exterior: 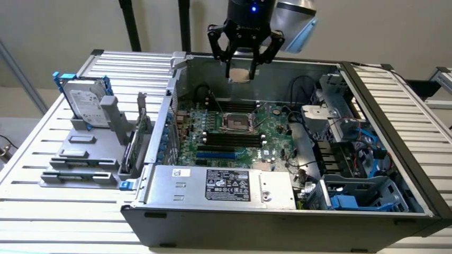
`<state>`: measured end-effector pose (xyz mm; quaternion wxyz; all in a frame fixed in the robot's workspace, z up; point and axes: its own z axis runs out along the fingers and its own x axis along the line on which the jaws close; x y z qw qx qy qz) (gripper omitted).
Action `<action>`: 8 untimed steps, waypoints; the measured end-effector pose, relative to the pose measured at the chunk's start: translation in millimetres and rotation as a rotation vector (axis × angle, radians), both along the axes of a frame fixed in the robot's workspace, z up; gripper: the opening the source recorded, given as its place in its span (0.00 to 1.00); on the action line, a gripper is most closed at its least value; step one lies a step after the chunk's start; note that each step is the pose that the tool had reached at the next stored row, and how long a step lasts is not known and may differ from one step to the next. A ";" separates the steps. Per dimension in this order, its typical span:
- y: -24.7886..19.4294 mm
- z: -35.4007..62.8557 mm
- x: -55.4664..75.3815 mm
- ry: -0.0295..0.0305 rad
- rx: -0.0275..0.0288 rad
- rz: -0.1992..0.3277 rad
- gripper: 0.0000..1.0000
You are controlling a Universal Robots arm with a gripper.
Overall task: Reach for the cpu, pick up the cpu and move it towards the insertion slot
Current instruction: 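Pick up the cpu and move it towards the insertion slot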
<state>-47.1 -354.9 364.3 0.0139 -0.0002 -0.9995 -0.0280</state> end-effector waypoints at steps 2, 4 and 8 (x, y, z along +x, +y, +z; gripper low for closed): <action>8.9 -1.8 0.8 -0.0002 -0.0064 0.000 0.54; 17.4 -3.5 1.5 -0.0003 -0.0130 0.000 0.54; 23.9 -6.4 4.9 -0.0005 -0.0204 0.000 0.54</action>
